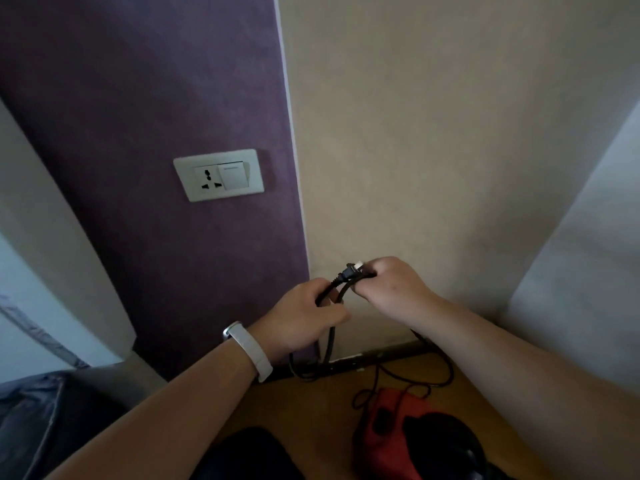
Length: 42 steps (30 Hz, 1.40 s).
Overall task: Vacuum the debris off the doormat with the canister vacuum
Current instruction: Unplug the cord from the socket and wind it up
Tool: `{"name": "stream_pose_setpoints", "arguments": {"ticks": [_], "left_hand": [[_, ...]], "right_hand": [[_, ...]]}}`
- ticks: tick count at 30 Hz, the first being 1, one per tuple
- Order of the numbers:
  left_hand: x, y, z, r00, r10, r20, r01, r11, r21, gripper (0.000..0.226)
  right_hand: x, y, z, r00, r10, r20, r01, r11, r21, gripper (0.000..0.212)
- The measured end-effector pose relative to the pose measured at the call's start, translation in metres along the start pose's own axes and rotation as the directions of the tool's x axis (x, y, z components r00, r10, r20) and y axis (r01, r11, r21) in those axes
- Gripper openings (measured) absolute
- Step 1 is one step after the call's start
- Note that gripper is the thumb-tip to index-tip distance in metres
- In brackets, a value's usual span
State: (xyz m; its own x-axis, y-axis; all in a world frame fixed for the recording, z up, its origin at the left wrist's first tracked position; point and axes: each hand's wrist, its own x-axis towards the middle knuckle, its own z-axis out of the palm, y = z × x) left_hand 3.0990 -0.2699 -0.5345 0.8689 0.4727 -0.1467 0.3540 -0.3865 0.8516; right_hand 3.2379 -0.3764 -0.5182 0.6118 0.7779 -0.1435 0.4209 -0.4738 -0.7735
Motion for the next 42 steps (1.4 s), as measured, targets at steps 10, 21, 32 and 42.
{"name": "stream_pose_setpoints", "arguments": {"ticks": [10,21,32,42], "left_hand": [[0.024,0.021,-0.012,0.978,0.11,-0.18,-0.168,0.921,-0.352,0.031],[0.062,0.015,-0.002,0.888,-0.105,-0.448,-0.015,0.966,-0.257,0.022],[0.075,0.024,0.056,0.905,-0.414,-0.097,0.216,0.644,-0.734,0.026],[0.075,0.068,0.03,0.979,-0.169,-0.11,0.008,0.577,-0.817,0.023]], "right_hand": [[0.008,0.032,-0.016,0.999,-0.011,0.044,-0.002,0.962,0.274,0.029],[-0.02,0.083,0.005,0.999,-0.012,0.046,0.009,0.999,0.046,0.041],[-0.021,0.063,-0.01,0.923,-0.385,0.022,0.384,0.911,-0.151,0.036],[-0.028,0.067,-0.055,0.975,-0.18,0.129,0.199,0.968,-0.153,0.036]]}}
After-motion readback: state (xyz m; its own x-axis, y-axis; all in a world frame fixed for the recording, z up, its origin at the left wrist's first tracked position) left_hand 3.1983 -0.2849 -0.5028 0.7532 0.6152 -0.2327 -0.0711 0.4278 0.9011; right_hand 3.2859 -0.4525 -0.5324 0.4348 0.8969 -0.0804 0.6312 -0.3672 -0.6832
